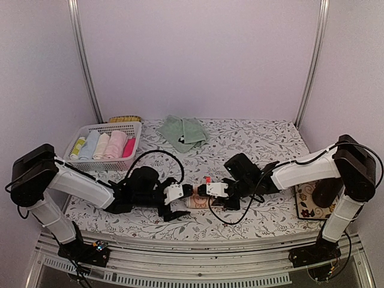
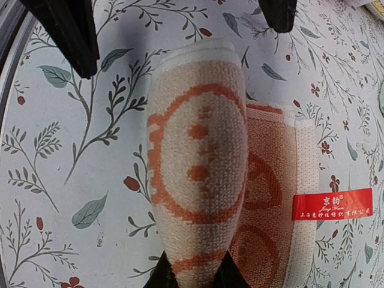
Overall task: Roll the towels
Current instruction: Roll the towel at the center of the board.
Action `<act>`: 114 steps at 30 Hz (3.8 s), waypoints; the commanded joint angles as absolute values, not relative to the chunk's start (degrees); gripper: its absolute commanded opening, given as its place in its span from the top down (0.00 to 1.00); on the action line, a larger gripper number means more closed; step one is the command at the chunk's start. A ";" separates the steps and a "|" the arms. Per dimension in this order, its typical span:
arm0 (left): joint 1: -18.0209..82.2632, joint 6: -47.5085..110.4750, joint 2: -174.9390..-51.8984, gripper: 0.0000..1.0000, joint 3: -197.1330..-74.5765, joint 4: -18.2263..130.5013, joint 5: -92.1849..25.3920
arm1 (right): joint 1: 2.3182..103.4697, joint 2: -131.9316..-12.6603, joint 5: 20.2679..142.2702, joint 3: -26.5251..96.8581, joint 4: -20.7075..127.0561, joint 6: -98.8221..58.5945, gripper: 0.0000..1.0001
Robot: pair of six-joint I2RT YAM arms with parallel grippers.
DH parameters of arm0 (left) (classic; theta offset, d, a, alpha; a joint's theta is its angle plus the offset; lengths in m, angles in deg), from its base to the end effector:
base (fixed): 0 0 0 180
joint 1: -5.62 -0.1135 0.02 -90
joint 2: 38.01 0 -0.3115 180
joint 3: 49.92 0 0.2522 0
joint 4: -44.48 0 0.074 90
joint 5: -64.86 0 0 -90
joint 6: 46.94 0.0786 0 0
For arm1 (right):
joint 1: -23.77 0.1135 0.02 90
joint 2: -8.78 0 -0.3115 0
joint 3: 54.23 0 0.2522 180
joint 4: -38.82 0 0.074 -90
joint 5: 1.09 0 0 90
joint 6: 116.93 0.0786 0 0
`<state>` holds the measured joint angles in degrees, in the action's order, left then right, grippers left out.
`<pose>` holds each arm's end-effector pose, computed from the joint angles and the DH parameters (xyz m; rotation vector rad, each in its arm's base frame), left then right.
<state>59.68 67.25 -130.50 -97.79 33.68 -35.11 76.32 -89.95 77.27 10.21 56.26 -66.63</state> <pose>0.1879 -0.2823 0.1633 1.4606 1.6341 -0.4857 0.2119 0.3027 0.1608 -1.8473 1.6546 0.3473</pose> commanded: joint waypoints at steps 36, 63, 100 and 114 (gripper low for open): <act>71.89 89.14 -145.67 0.26 -101.97 18.88 -14.17 | 68.45 -103.50 57.56 25.36 79.03 -64.72 0.82; 66.58 78.89 -148.87 0.89 -115.71 49.82 -25.88 | 68.43 -90.18 67.11 17.66 72.10 -62.24 0.40; 52.93 66.09 -169.35 0.72 -158.87 96.88 -61.66 | 78.51 -68.61 99.41 -12.07 31.09 -64.89 0.22; 51.62 48.53 -177.49 0.85 -164.78 94.32 -59.05 | 77.64 -59.59 104.23 -7.01 40.76 -22.58 0.01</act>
<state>52.52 56.12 -173.41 -167.39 96.02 -63.81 77.74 -63.07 104.46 -7.06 37.86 -38.76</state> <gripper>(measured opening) 0.164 0.988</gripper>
